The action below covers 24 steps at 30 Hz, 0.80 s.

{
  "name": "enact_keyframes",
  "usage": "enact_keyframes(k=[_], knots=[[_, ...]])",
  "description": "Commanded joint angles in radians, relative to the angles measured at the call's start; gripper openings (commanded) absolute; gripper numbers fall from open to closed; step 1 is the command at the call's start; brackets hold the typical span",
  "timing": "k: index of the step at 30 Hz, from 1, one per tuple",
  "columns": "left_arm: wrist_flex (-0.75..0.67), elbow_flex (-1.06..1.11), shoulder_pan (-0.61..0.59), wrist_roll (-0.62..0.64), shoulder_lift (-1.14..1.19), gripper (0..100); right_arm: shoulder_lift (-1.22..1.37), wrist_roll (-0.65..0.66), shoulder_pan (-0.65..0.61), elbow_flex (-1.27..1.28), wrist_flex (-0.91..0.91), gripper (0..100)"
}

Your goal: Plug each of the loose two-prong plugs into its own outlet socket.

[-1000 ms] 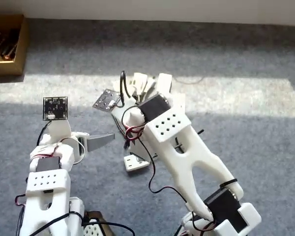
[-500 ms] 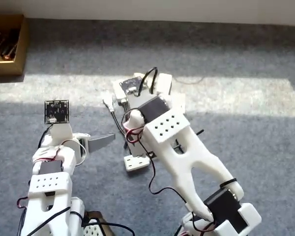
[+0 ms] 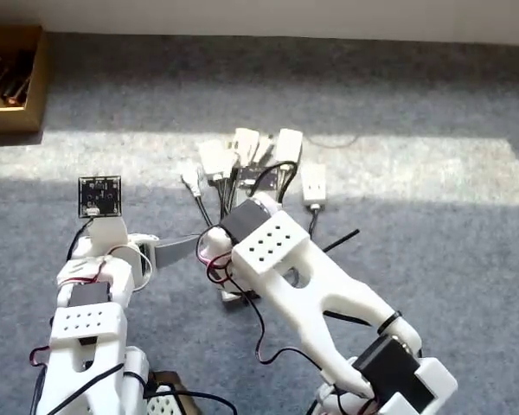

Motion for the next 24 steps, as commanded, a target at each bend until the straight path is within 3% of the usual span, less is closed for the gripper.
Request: enact_keyframes(k=[1,10,24], knots=[[-0.018,-0.004,0.012,0.006,-0.007,56,-0.021,-0.041,0.025,-0.054,-0.008,0.5],[-0.02,-0.004,0.013,0.006,-0.007,56,-0.019,-0.081,0.101,-0.104,-0.01,0.5],[-0.02,-0.005,0.013,0.006,-0.007,56,-0.013,-0.049,0.001,-0.148,0.071,0.5]])
